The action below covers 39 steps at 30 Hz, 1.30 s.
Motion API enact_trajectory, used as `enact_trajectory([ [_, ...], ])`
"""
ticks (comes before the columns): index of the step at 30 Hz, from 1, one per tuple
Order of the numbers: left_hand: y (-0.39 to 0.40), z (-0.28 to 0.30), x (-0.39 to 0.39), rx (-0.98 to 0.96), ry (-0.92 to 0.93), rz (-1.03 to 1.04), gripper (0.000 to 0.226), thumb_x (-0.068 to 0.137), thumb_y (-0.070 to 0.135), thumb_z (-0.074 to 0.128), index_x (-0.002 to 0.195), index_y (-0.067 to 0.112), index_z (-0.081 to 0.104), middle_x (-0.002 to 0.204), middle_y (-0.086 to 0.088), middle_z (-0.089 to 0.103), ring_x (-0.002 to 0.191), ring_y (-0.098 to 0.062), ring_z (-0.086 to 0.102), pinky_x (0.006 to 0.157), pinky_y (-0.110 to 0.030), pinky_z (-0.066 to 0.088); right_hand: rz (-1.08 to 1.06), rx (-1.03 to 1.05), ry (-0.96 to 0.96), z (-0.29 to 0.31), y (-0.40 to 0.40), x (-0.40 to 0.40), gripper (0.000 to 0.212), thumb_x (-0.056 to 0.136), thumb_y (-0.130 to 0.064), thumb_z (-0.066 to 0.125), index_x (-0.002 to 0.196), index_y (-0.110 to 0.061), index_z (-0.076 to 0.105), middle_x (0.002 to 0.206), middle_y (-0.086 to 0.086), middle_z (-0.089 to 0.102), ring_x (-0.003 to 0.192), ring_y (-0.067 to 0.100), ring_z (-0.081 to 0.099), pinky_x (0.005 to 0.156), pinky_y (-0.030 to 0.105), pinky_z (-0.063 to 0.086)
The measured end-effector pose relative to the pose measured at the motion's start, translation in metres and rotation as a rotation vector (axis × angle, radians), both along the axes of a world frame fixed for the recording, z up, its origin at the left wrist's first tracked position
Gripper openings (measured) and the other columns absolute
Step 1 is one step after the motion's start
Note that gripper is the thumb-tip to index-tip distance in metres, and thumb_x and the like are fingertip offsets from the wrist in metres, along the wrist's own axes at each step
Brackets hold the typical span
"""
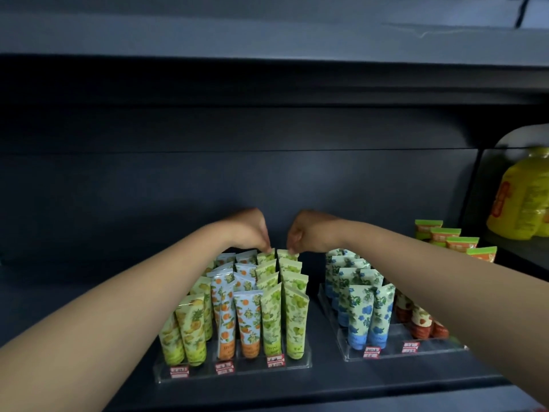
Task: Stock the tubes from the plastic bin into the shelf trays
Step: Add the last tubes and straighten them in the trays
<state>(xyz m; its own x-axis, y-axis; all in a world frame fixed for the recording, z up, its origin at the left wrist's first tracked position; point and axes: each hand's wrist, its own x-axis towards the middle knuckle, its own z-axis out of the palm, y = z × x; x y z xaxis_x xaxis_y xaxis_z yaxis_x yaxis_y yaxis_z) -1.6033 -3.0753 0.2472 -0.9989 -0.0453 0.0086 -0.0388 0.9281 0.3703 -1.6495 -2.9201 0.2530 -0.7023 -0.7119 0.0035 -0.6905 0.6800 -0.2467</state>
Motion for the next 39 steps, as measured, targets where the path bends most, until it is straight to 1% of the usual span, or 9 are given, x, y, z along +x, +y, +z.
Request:
enact_trajectory([
  [5, 0.002, -0.005, -0.004, -0.015, -0.007, 0.013, 0.013, 0.077, 0.013, 0.072, 0.089, 0.01, 0.075, 0.092, -0.004, 0.073, 0.083, -0.017, 0.065, 0.071, -0.024, 0.048, -0.016, -0.012, 0.006, -0.004, -0.002, 0.0, 0.016, 0.087, -0.018, 0.064, 0.099, -0.014, 0.073, 0.107, 0.0, 0.07, 0.097, 0.013, 0.063, 0.073, 0.017, 0.04],
  [13, 0.003, -0.011, -0.007, 0.008, 0.025, -0.019, 0.008, 0.08, 0.013, 0.07, 0.086, 0.015, 0.075, 0.08, 0.007, 0.066, 0.076, -0.007, 0.058, 0.069, -0.018, 0.041, -0.03, -0.044, -0.009, -0.007, 0.003, -0.001, 0.009, 0.085, -0.018, 0.066, 0.089, -0.019, 0.074, 0.1, -0.002, 0.071, 0.089, 0.01, 0.061, 0.073, 0.02, 0.042],
  [21, 0.002, -0.005, -0.001, -0.011, 0.007, -0.041, 0.015, 0.082, 0.014, 0.069, 0.097, 0.014, 0.074, 0.094, 0.003, 0.069, 0.082, -0.008, 0.057, 0.072, -0.018, 0.04, -0.016, -0.059, -0.008, -0.001, 0.007, 0.0, 0.013, 0.083, -0.02, 0.069, 0.094, -0.016, 0.074, 0.096, -0.003, 0.071, 0.088, 0.008, 0.06, 0.072, 0.019, 0.041],
  [24, 0.0, 0.001, 0.007, 0.025, 0.047, -0.032, 0.02, 0.081, 0.018, 0.071, 0.101, 0.016, 0.072, 0.087, 0.009, 0.064, 0.082, -0.007, 0.056, 0.069, -0.016, 0.04, 0.003, -0.113, -0.018, 0.004, 0.011, 0.004, 0.013, 0.082, -0.022, 0.07, 0.092, -0.015, 0.074, 0.091, -0.003, 0.07, 0.088, 0.01, 0.062, 0.076, 0.022, 0.046],
  [26, -0.002, 0.005, 0.014, 0.072, 0.076, -0.046, 0.012, 0.08, 0.02, 0.072, 0.092, 0.017, 0.074, 0.079, 0.012, 0.065, 0.078, -0.007, 0.059, 0.065, -0.015, 0.043, 0.027, -0.119, -0.028, 0.005, 0.014, 0.009, 0.013, 0.082, -0.025, 0.07, 0.09, -0.016, 0.074, 0.091, -0.003, 0.072, 0.088, 0.01, 0.063, 0.079, 0.025, 0.049],
  [29, -0.003, 0.006, 0.025, 0.064, 0.032, -0.09, 0.006, 0.077, 0.023, 0.074, 0.081, 0.019, 0.076, 0.078, 0.007, 0.072, 0.078, -0.011, 0.065, 0.072, -0.023, 0.049, 0.054, -0.05, -0.03, 0.002, 0.016, 0.017, 0.019, 0.082, -0.032, 0.07, 0.091, -0.016, 0.074, 0.093, -0.003, 0.072, 0.083, 0.007, 0.06, 0.074, 0.022, 0.046],
  [32, -0.001, 0.002, 0.028, 0.039, -0.022, -0.108, 0.011, 0.076, 0.024, 0.075, 0.083, 0.015, 0.077, 0.075, 0.01, 0.07, 0.075, -0.006, 0.062, 0.073, -0.023, 0.046, 0.067, -0.031, -0.01, -0.002, 0.015, 0.022, 0.017, 0.084, -0.027, 0.069, 0.094, -0.015, 0.075, 0.096, -0.003, 0.072, 0.079, 0.004, 0.057, 0.062, 0.012, 0.04],
  [35, 0.004, -0.002, 0.026, 0.021, -0.031, -0.104, 0.011, 0.076, 0.02, 0.074, 0.084, 0.013, 0.077, 0.074, 0.011, 0.068, 0.074, -0.004, 0.061, 0.067, -0.017, 0.043, 0.066, -0.039, 0.012, -0.004, 0.014, 0.024, 0.014, 0.085, -0.022, 0.067, 0.093, -0.014, 0.074, 0.098, -0.003, 0.072, 0.077, 0.002, 0.056, 0.059, 0.009, 0.037],
  [39, 0.009, -0.005, 0.025, -0.002, 0.019, -0.085, 0.008, 0.077, 0.016, 0.071, 0.083, 0.013, 0.076, 0.066, 0.015, 0.063, 0.059, 0.005, 0.053, 0.054, -0.013, 0.037, 0.066, -0.035, 0.004, -0.004, 0.016, 0.025, 0.012, 0.086, -0.02, 0.065, 0.092, -0.014, 0.074, 0.092, -0.004, 0.07, 0.078, 0.004, 0.056, 0.063, 0.015, 0.039],
])
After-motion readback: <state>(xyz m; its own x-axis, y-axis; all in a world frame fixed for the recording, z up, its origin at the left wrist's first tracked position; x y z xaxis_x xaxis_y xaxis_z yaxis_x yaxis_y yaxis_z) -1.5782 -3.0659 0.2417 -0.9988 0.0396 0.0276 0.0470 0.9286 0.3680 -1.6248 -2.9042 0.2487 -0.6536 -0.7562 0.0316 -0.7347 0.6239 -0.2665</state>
